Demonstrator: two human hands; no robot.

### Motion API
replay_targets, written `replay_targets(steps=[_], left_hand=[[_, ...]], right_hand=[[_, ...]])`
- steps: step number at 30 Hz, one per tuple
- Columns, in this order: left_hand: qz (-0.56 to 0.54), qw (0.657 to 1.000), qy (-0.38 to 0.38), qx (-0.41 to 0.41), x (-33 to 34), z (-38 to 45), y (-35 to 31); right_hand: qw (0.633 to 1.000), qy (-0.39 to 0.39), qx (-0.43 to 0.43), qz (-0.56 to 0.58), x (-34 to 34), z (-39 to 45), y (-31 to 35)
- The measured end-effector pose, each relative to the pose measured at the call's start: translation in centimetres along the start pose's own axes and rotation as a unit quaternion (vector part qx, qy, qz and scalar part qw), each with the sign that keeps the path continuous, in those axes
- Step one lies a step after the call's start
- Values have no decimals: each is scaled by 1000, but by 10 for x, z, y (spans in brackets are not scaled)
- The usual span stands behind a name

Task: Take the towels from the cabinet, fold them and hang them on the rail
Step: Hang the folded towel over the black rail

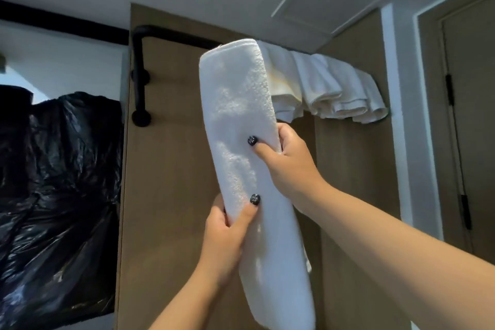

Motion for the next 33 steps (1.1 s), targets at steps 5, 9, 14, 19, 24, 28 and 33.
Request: replay_targets(steps=[5, 9, 14, 19, 24, 28, 33], left_hand=[[26, 999, -2, 24, 3, 48, -11], [65, 997, -2, 46, -5, 93, -20], [103, 988, -2, 114, -20, 162, -47], [153, 964, -37, 216, -42, 229, -84], [198, 940, -34, 275, -48, 279, -99], [231, 923, -40, 306, -47, 305, -98], [260, 898, -34, 353, -41, 315, -88]], right_hand=[[999, 8, 0, 51, -7, 72, -4], [996, -10, -20, 89, -6, 133, 2], [993, -26, -69, 88, -5, 211, 24], [990, -47, -114, 75, -3, 283, 46], [985, -93, -117, 85, -4, 336, 45], [982, -140, -116, 59, -2, 357, 39], [965, -182, -134, -134, 5, 380, 36]])
Point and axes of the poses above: each hand's wrist, its own z-axis towards the middle knuckle, its own x-axis out of the palm, y = z × x, the point moved 7 cm from there along z, towards the middle knuckle, and after that the axes turned 3 degrees about y, right-handed, at the moved point
